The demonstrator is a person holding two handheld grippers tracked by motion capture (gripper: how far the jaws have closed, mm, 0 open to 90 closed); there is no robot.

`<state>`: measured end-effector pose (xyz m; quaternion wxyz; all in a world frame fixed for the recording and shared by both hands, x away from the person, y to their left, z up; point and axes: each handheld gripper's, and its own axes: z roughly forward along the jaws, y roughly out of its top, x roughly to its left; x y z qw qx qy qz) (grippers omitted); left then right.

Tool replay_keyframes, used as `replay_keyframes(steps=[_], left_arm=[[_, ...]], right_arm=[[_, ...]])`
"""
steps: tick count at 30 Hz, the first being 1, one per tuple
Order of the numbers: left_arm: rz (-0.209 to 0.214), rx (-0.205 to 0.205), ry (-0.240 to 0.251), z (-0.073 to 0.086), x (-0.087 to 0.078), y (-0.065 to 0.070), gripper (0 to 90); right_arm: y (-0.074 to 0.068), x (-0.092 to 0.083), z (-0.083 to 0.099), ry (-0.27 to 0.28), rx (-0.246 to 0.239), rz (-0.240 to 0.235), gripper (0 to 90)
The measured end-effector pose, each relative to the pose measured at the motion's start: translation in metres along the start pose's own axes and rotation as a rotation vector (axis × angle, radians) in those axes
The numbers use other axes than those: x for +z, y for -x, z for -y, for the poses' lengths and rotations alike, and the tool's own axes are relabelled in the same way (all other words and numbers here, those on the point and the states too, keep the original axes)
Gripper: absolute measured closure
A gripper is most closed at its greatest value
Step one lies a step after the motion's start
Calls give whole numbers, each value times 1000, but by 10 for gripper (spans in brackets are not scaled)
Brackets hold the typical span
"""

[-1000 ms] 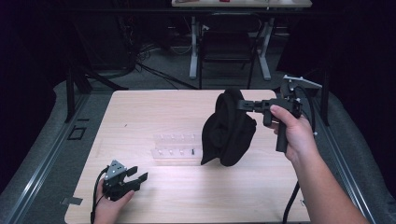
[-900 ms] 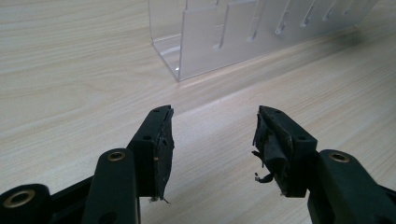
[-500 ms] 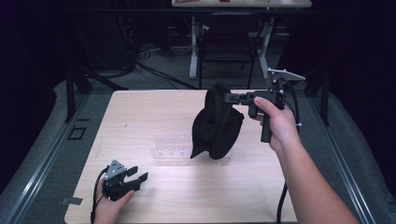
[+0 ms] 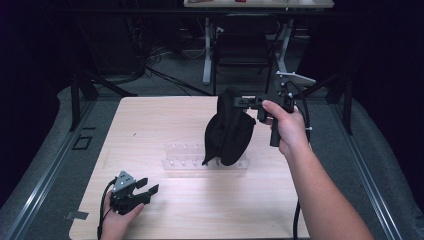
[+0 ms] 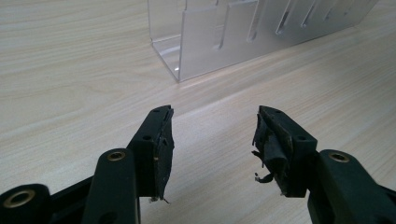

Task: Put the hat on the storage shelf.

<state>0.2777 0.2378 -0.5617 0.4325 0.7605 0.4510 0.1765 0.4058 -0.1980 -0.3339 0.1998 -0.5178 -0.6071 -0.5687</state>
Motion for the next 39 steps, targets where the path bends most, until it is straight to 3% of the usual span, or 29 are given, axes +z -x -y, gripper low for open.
replay_keyframes(steps=[16,21,25,30,39], left_arm=[[18,29,35,-8,0,13,468],[65,54,66,-21,-2,23,493],[91,101,87,-40,0,36,501],[112,117,114,-58,7,49,503],[154,151,119,-75,20,70,547]], right_arm=[[0,16,5,-11,16,-29,883],[-1,21,6,-16,22,-40,883],[-4,26,7,-14,26,-39,883],[-8,34,8,-30,13,-43,883],[-11,43,10,-43,9,-52,883]])
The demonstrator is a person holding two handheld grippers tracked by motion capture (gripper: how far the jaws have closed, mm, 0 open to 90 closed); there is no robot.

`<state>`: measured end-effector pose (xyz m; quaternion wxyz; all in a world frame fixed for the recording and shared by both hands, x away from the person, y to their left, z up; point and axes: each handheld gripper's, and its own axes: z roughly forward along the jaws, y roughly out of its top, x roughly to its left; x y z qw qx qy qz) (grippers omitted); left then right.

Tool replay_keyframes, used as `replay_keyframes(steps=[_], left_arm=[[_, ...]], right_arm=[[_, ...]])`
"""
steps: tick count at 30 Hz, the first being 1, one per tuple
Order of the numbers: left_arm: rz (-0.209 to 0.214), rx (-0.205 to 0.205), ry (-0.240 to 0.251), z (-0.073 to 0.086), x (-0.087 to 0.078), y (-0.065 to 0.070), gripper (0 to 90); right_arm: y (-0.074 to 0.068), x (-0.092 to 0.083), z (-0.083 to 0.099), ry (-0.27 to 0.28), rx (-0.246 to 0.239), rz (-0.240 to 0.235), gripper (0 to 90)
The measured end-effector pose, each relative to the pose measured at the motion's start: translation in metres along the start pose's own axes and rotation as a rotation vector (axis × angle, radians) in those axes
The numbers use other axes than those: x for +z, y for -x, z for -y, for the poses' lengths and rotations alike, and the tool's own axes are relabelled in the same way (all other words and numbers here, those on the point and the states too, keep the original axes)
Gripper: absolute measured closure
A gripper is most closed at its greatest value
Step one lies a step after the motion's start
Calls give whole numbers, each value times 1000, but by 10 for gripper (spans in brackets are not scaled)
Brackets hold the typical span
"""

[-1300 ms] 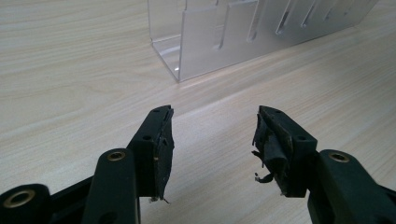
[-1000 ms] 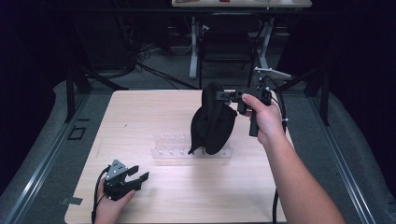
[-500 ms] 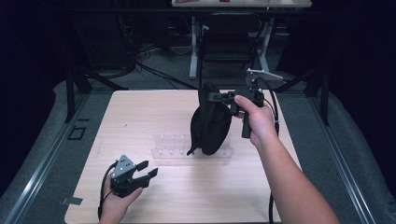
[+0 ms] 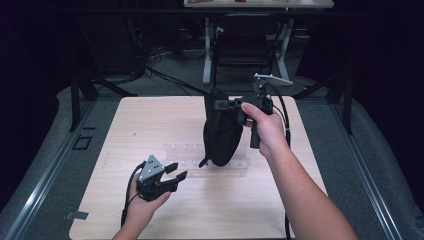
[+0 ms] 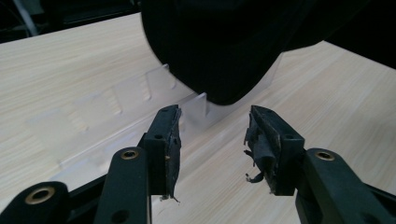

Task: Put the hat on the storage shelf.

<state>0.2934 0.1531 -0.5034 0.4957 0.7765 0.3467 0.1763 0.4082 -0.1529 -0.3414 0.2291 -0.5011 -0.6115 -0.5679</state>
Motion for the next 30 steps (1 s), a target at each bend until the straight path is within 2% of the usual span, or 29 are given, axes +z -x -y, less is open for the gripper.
replay_keyframes(steps=[4,8,15,25,29,30], left_arm=[[30,17,11,-10,8,8,550],[40,42,20,-17,13,15,538],[57,53,22,-26,21,24,542],[55,69,-19,-31,30,27,642],[38,87,-32,-31,33,29,745],[17,105,-41,-31,33,30,791]], right_arm=[[1,1,0,1,2,-3,883],[1,1,0,2,3,-2,883],[1,2,0,0,5,-8,883],[3,2,1,7,12,-17,882],[3,2,2,1,11,-20,882],[3,3,2,-1,11,-20,882]])
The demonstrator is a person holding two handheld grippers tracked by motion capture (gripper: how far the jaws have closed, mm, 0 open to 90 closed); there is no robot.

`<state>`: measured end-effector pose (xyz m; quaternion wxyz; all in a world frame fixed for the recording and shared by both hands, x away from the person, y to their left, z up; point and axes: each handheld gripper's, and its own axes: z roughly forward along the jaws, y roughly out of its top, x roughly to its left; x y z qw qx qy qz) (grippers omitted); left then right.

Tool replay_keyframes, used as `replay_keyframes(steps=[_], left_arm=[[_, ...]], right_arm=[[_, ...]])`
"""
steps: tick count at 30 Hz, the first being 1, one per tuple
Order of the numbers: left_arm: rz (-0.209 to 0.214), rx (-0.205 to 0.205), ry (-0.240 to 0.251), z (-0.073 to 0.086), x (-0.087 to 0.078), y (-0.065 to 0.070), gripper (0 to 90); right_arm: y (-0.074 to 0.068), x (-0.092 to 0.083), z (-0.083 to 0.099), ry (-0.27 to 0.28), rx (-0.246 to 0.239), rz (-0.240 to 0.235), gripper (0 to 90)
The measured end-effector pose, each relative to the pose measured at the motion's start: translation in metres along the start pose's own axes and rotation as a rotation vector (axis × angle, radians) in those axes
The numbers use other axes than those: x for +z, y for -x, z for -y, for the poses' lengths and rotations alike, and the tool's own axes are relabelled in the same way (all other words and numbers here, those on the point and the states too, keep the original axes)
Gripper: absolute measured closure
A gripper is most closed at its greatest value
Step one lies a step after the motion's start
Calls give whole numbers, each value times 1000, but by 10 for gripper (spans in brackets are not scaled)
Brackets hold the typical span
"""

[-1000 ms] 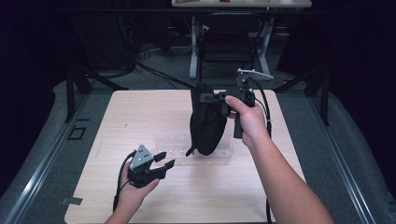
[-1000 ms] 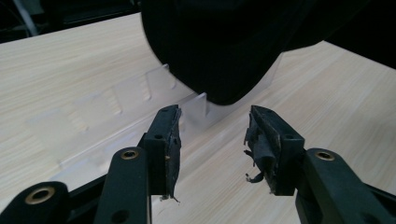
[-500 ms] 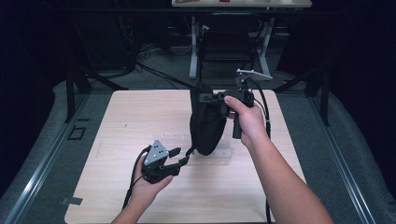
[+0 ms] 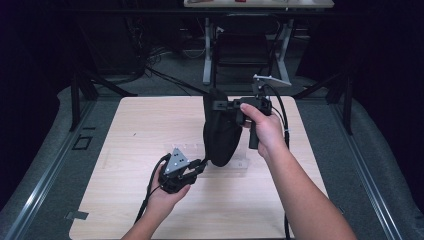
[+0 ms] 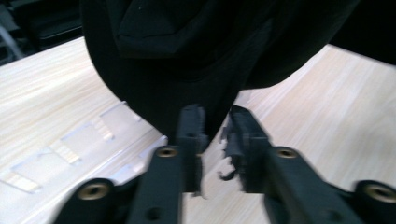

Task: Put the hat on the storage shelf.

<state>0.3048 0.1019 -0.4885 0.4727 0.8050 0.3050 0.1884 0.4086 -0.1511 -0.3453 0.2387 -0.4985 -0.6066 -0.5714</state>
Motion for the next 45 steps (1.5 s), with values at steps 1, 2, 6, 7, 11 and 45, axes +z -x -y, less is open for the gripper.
replay_keyframes(steps=[1,2,6,7,11,45], left_arm=[[0,0,0,0,0,0,798],[0,1,-1,0,0,0,798],[5,3,-4,1,-1,-1,812],[4,3,0,2,0,-1,814],[-2,9,-2,3,-1,-2,821],[-85,64,-54,20,-3,-5,857]], right_arm=[[0,0,0,0,0,0,882],[0,0,0,0,0,-2,882],[1,1,0,-9,4,-11,879],[1,1,1,-11,4,-12,878],[0,2,1,-13,3,-11,869],[1,-68,18,116,-148,116,668]])
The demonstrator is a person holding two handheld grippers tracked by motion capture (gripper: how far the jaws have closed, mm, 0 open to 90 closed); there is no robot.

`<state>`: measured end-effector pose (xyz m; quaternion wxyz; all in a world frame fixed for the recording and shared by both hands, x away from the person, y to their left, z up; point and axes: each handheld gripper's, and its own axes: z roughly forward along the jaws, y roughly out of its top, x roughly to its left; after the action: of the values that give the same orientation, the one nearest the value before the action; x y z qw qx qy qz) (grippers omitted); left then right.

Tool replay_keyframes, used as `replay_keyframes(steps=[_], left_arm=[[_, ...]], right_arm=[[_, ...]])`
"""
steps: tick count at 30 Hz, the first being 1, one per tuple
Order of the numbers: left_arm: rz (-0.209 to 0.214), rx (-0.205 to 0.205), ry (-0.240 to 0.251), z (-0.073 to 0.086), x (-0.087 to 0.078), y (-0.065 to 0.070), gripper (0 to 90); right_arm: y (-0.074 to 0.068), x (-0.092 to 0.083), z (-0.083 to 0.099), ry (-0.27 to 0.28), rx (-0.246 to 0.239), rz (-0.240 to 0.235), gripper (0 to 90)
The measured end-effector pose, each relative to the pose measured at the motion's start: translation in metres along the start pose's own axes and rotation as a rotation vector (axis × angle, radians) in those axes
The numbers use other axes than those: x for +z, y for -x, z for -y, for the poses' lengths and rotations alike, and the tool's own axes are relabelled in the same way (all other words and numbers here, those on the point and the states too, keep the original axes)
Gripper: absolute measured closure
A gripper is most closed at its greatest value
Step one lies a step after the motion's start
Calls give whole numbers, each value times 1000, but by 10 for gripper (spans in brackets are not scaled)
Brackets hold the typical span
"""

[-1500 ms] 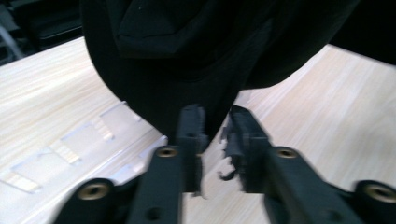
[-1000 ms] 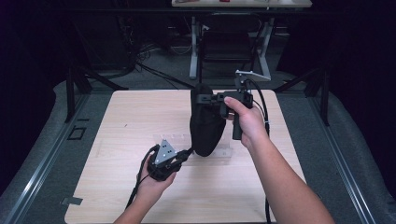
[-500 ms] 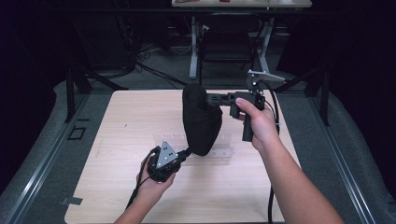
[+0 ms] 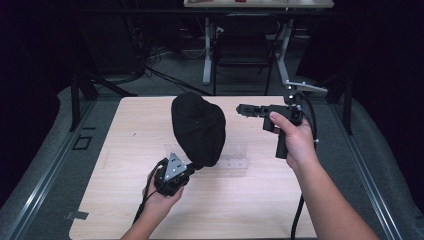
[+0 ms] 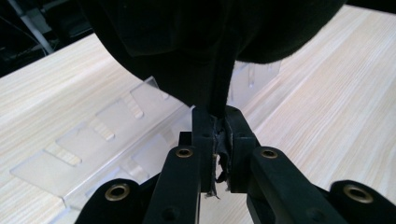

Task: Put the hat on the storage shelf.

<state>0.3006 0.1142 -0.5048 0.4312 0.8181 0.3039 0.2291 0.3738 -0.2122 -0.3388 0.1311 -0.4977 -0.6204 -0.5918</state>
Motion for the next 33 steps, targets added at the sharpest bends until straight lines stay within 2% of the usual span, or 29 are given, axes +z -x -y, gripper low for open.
replay_keyframes(steps=[4,7,8,10,13,14,16,18,21,22,23,24,25,26,27,28,33], left_arm=[[-8,-1,-49,11,6,-3,853],[-1,-22,-43,15,6,-6,853],[-3,-31,-40,19,7,-6,852],[-4,-18,-44,20,6,-8,850],[1,-52,-36,24,5,-10,846],[1,-52,-36,24,5,-10,845],[15,-97,-25,29,5,-12,841],[16,-108,-24,30,4,-13,831],[15,-111,-28,31,2,-14,766],[19,-124,-24,31,0,-14,766],[27,-142,-19,33,-5,-17,699],[27,-142,-19,33,-5,-17,678],[24,-164,-11,34,-7,-16,678],[31,-164,-12,35,-12,-19,640],[31,-164,-12,35,-12,-19,624],[37,-181,0,38,-17,-22,603],[20,-195,-7,43,-27,-27,531]], right_arm=[[2,-12,0,15,-9,6,661],[2,-16,0,25,-7,6,654],[2,-20,1,19,-21,20,653],[2,-23,2,26,-26,37,653],[2,-27,3,25,-43,64,655],[2,-27,3,25,-43,64,655],[1,-30,6,13,-66,98,665],[2,-32,8,8,-73,110,665],[5,-35,10,15,-70,123,664],[6,-36,11,17,-69,128,664],[9,-40,14,23,-68,146,664],[9,-40,14,23,-68,146,664],[10,-42,15,24,-73,159,665],[12,-46,17,17,-81,189,673],[13,-48,18,18,-84,198,677],[14,-51,20,19,-77,202,678],[19,-58,27,14,-76,229,673]])
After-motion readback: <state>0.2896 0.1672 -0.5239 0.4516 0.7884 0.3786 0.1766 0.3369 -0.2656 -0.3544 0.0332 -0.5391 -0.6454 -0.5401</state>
